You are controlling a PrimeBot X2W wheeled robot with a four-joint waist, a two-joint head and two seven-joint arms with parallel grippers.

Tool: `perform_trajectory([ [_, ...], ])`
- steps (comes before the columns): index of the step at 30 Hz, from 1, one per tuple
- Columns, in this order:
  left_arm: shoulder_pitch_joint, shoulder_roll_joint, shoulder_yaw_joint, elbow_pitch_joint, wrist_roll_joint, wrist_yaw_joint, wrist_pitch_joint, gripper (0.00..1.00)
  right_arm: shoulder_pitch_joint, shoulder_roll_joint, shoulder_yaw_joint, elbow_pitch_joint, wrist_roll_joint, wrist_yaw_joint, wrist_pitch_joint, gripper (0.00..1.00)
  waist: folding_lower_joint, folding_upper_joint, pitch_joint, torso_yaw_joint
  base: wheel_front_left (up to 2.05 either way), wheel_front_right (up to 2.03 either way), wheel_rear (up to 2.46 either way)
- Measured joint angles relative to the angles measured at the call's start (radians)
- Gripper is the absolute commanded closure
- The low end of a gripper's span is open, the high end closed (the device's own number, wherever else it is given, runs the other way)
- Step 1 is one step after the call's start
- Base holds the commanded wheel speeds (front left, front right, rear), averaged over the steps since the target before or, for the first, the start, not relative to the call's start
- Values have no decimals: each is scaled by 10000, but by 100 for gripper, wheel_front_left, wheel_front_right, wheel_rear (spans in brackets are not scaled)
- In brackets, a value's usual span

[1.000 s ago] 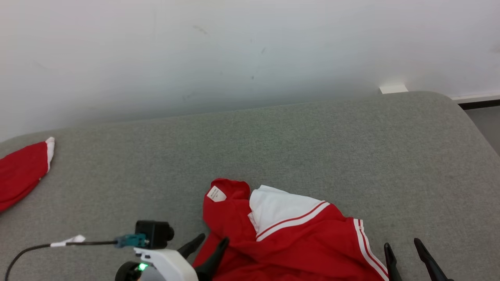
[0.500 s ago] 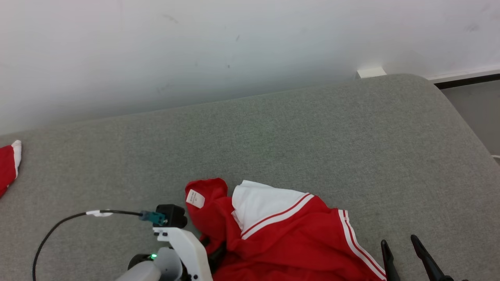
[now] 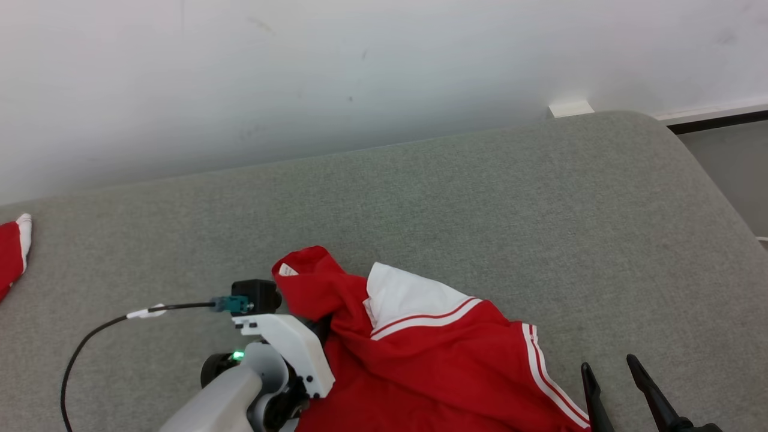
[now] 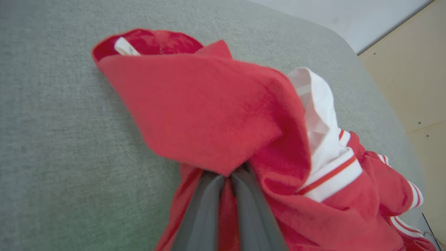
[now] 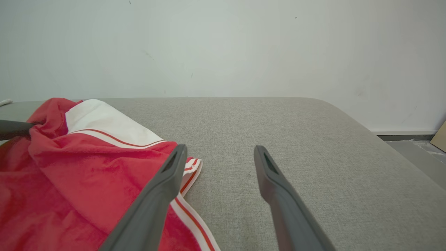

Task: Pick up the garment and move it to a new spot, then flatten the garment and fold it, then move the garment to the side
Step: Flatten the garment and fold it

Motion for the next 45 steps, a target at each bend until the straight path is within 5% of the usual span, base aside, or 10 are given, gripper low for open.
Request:
perform_trajectory([
  [8,-389,-203,378,644,4,-190,-1078,100,4,2,-12,15,0,0,0,0,0,0,-121,179,0,0,0],
  [16,-988,-12,1281,1195,-2,301,-2255,100,58,2,65,48,-15,0,0,0,0,0,-307,392,0,0,0],
  [25,-1164,240,2920,1338,1078,1662,-2577,100,79,-96,163,100,-44,0,0,0,0,0,-445,503,0,0,0],
  [26,-998,165,2959,1453,1152,1653,-2577,89,78,-100,209,130,-44,0,0,0,-1,0,-466,487,0,0,0],
  [27,-768,77,2897,1620,1210,1586,-2577,33,76,-105,261,163,-42,0,0,0,-1,0,-484,461,0,0,0],
  [28,-541,-13,2807,1755,1337,1584,-2575,0,71,-111,290,190,-42,0,0,0,0,0,-499,428,0,0,0],
  [37,798,305,2794,1302,2096,1360,-2575,0,267,-119,94,151,-29,0,0,0,-1,0,-732,80,0,0,0],
  [45,1558,201,1739,-1498,2717,1498,-1967,0,468,-115,-38,27,-29,0,0,0,-1,0,-801,-7,0,0,0],
])
